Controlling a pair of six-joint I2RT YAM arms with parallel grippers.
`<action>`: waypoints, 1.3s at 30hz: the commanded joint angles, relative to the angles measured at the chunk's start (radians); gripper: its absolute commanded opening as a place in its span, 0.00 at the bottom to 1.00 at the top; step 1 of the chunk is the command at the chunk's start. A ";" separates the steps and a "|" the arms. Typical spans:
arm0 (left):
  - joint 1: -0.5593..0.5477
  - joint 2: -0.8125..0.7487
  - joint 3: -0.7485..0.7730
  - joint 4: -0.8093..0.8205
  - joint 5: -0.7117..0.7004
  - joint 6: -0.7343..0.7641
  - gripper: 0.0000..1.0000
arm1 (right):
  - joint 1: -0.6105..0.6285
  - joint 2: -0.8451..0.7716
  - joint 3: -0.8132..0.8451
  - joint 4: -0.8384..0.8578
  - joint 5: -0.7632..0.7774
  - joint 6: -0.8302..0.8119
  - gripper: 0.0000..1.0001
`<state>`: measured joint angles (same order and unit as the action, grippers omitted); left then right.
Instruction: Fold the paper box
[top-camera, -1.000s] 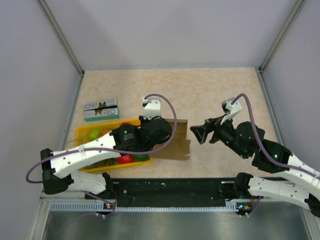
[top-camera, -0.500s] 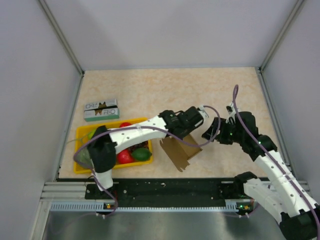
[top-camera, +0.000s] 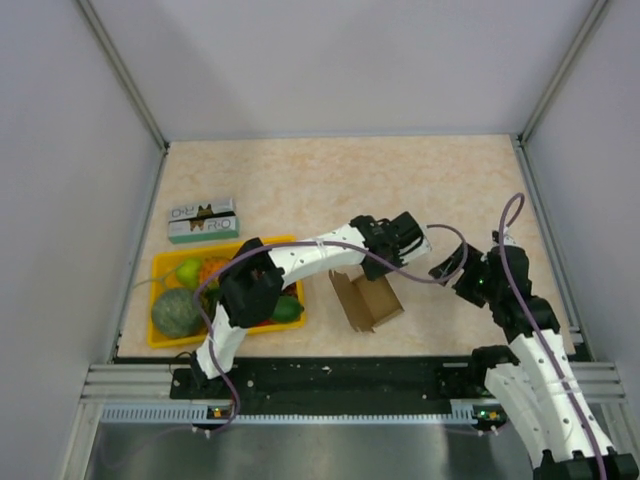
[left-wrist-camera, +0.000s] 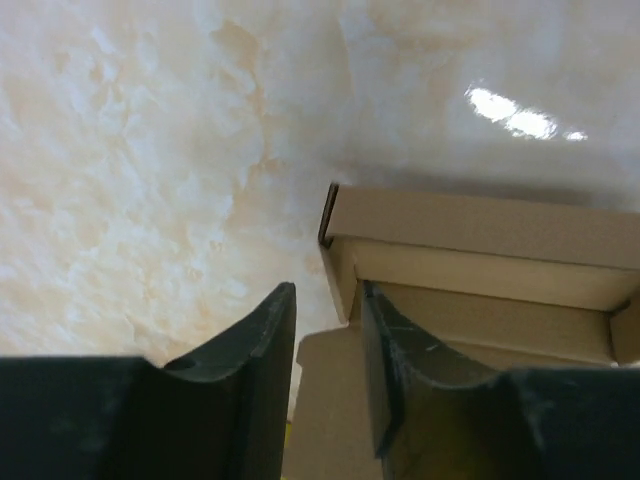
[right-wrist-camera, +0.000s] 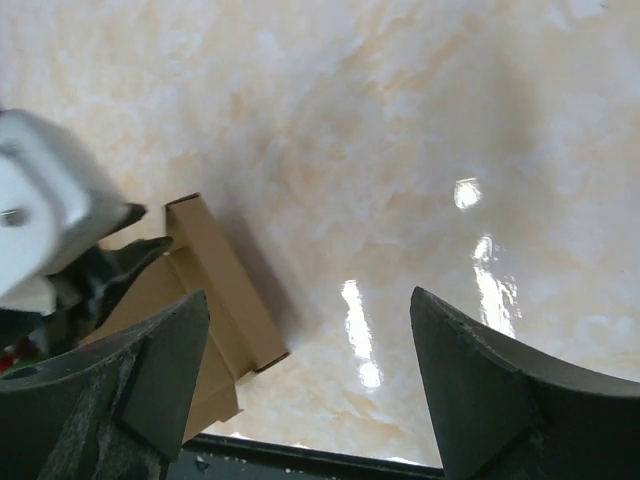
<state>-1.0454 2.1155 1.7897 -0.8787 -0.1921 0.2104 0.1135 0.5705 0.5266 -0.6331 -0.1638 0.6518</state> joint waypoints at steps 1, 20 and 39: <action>0.048 -0.119 -0.071 0.085 0.058 -0.043 0.62 | -0.026 0.127 0.052 0.001 0.063 0.048 0.81; 0.283 -0.914 -0.663 0.371 0.425 -0.627 0.94 | 0.210 0.652 0.154 0.219 -0.201 -0.218 0.62; 0.286 -1.085 -0.872 0.465 0.490 -0.701 0.96 | 0.456 0.953 0.319 0.130 0.251 0.050 0.09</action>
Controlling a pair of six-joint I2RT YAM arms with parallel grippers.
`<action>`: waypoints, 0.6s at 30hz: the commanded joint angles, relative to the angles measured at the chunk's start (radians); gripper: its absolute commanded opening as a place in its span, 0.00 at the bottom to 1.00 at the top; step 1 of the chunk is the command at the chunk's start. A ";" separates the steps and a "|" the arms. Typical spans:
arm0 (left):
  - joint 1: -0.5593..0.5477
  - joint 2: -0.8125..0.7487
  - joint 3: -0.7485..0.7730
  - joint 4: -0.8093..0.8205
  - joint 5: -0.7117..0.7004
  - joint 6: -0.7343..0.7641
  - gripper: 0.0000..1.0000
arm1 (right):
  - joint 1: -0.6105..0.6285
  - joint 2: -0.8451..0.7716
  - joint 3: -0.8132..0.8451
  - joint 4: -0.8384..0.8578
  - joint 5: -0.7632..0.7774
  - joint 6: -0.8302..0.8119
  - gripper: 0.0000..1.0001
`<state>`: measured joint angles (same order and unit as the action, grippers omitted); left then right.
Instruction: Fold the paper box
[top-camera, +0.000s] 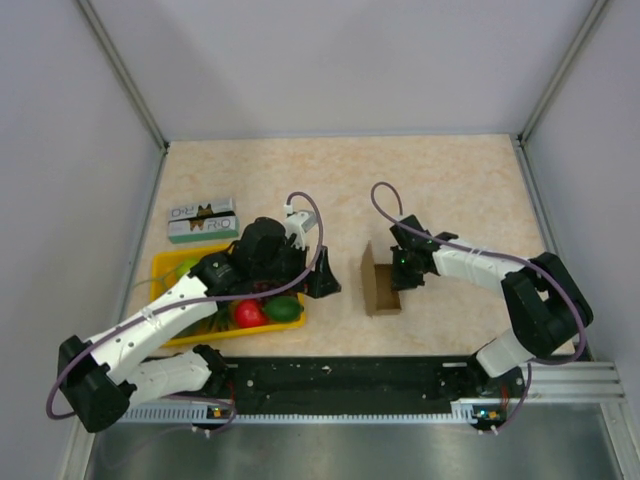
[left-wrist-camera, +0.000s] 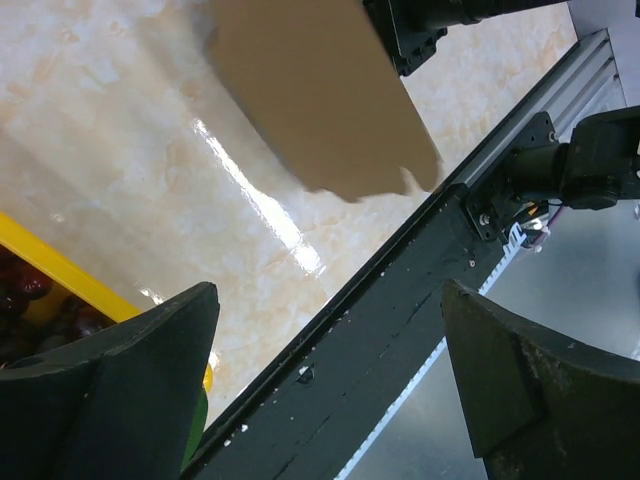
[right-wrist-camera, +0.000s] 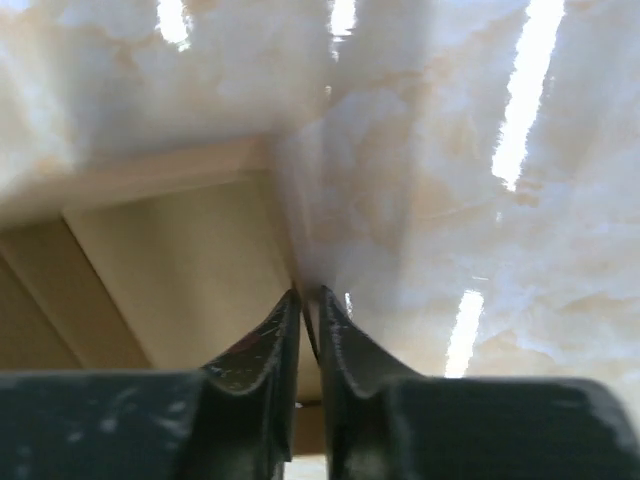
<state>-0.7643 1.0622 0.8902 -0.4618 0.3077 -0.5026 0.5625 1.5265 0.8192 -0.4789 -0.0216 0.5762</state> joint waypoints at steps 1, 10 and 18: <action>0.003 -0.036 0.027 0.046 -0.015 0.013 0.96 | 0.007 -0.008 0.028 -0.030 0.112 0.146 0.05; 0.003 -0.088 -0.003 0.046 -0.101 0.045 0.97 | 0.017 -0.178 -0.026 0.000 0.178 0.638 0.07; 0.003 -0.107 -0.020 0.038 -0.147 0.059 0.97 | 0.169 -0.260 -0.137 0.028 0.462 1.109 0.04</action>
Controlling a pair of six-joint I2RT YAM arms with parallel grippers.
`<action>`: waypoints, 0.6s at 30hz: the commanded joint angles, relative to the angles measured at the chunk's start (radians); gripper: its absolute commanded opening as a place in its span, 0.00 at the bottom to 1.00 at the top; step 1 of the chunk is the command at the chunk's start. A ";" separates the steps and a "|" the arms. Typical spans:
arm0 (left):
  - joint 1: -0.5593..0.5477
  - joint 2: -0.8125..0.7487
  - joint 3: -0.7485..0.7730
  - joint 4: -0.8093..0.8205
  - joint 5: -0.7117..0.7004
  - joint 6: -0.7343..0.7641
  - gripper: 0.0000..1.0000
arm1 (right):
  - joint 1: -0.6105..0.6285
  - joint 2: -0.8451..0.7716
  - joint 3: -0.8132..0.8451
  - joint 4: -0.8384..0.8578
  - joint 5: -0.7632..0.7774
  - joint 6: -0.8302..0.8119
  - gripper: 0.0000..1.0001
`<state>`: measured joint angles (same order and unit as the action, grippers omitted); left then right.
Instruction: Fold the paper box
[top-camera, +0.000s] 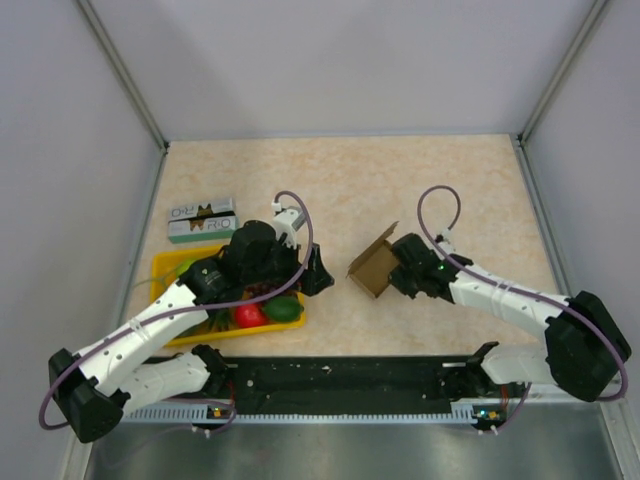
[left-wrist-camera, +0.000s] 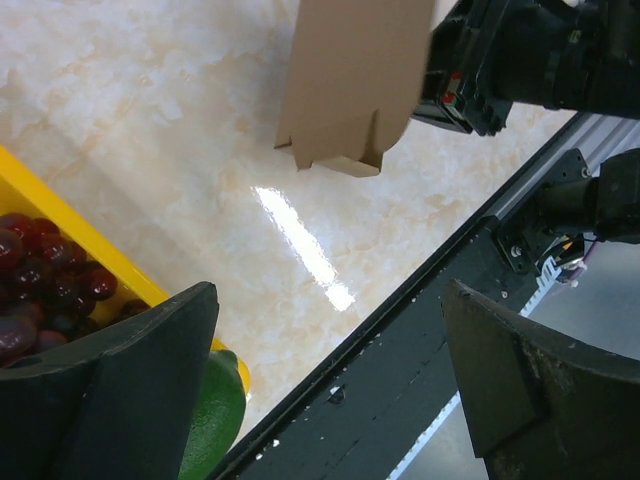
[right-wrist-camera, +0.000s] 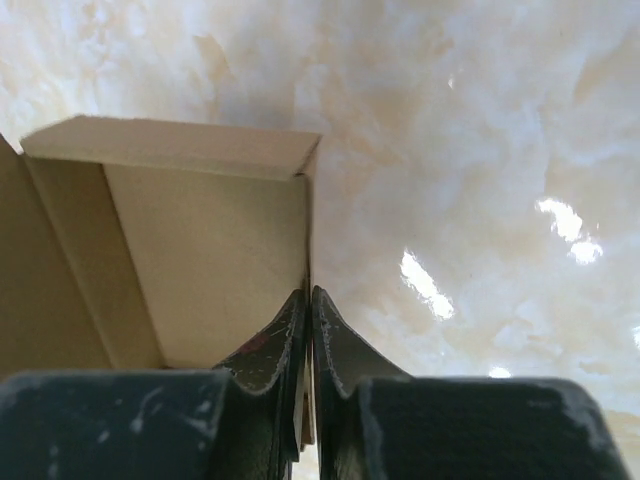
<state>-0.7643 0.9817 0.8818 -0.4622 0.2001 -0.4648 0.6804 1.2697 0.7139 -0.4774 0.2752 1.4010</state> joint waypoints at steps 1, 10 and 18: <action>0.003 -0.031 -0.014 0.042 -0.041 0.022 0.97 | 0.053 0.013 -0.021 -0.007 0.170 0.315 0.01; 0.003 0.005 -0.007 0.063 -0.044 0.025 0.98 | 0.088 0.031 -0.007 0.000 0.191 0.437 0.52; 0.003 0.113 0.084 0.040 -0.031 0.127 0.97 | -0.007 -0.172 -0.082 0.286 -0.148 -0.544 0.70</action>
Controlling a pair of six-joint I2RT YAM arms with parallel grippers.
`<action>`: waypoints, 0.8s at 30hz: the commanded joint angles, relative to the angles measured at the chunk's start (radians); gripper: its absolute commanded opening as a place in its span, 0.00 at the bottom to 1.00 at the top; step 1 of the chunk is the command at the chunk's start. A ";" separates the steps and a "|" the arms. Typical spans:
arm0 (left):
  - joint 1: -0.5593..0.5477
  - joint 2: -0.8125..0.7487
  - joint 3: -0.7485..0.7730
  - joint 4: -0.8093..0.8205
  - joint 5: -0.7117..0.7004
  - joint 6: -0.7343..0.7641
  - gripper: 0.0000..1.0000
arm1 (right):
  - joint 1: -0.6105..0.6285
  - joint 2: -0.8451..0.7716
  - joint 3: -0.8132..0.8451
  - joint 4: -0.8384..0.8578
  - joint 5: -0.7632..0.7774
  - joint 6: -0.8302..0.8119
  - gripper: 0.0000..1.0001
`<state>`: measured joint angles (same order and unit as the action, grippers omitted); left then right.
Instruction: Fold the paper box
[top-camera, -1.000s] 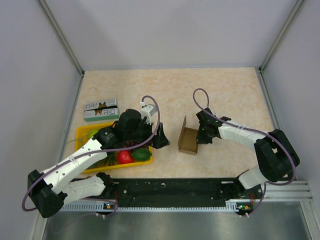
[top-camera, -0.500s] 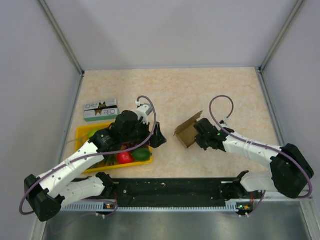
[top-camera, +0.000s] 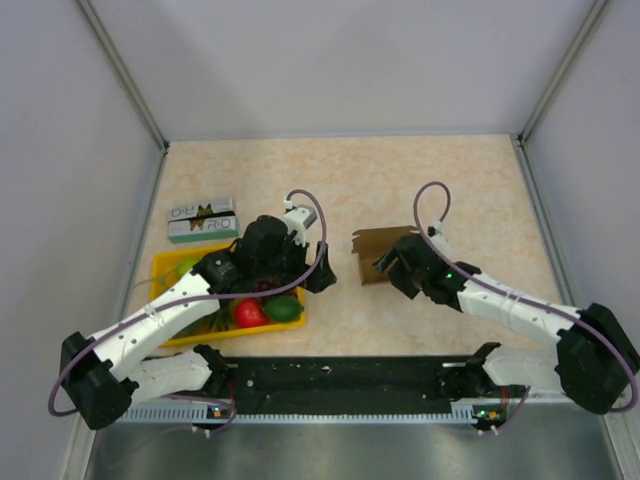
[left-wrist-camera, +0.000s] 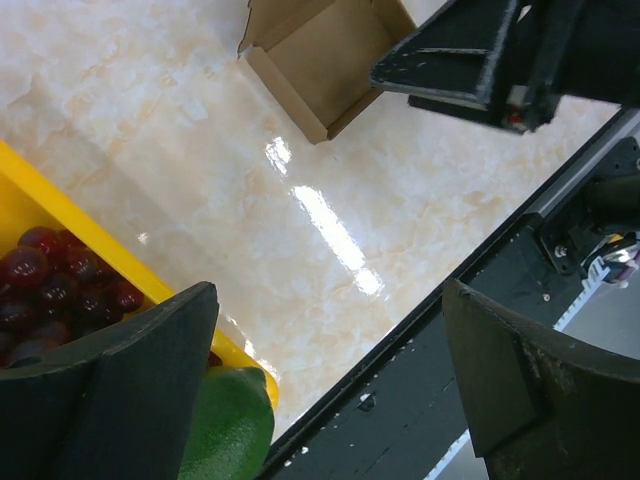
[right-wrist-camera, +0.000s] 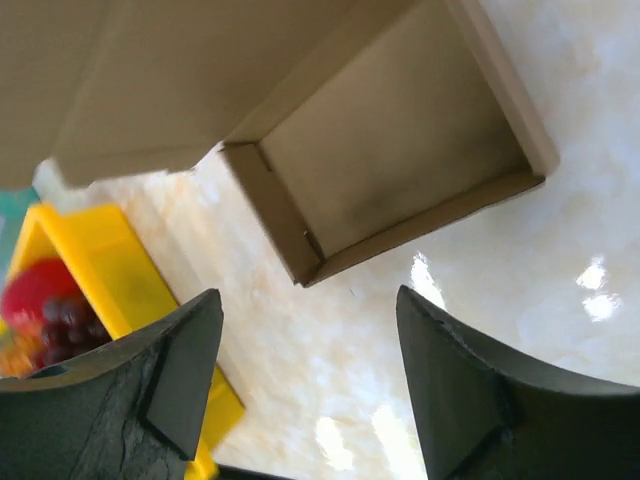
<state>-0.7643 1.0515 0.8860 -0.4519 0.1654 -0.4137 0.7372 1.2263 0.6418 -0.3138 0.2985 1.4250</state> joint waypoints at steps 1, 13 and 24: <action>0.003 0.060 0.090 0.032 0.002 0.081 0.96 | -0.147 -0.151 -0.025 0.113 -0.271 -0.648 0.73; 0.005 0.473 0.378 0.024 -0.058 0.279 0.72 | -0.585 -0.125 0.108 0.051 -0.766 -1.163 0.70; 0.031 0.689 0.475 0.120 -0.037 0.348 0.56 | -0.613 0.110 0.202 0.156 -0.796 -1.364 0.49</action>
<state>-0.7483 1.7206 1.3132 -0.4164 0.0982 -0.1066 0.1326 1.3224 0.8082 -0.2615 -0.4603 0.1539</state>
